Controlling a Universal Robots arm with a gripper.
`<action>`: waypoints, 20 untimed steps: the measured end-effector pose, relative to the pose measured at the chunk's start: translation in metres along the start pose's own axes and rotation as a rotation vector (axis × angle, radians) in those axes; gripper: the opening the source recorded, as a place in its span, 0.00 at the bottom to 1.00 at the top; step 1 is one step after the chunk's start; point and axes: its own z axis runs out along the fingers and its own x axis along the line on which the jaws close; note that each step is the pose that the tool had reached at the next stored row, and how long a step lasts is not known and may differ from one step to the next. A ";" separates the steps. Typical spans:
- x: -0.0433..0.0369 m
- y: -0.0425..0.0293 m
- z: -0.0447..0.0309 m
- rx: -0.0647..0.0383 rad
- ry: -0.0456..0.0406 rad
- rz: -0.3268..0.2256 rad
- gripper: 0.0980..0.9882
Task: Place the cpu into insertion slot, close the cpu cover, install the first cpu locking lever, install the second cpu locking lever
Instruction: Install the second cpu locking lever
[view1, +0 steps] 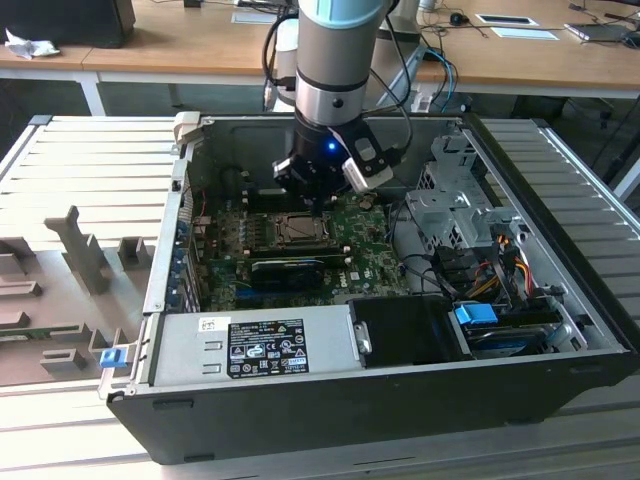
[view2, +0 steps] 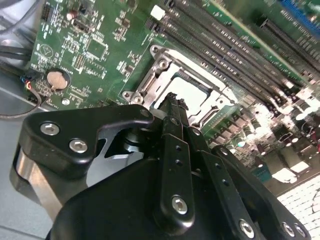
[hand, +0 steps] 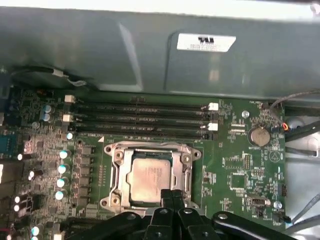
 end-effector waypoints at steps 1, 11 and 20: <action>0.0002 -0.0041 -0.0005 0.000 0.0000 0.000 0.01; 0.0016 -0.0272 -0.0025 -0.071 -0.0005 0.000 0.01; 0.0027 -0.0450 -0.0023 -0.072 0.0312 0.005 0.01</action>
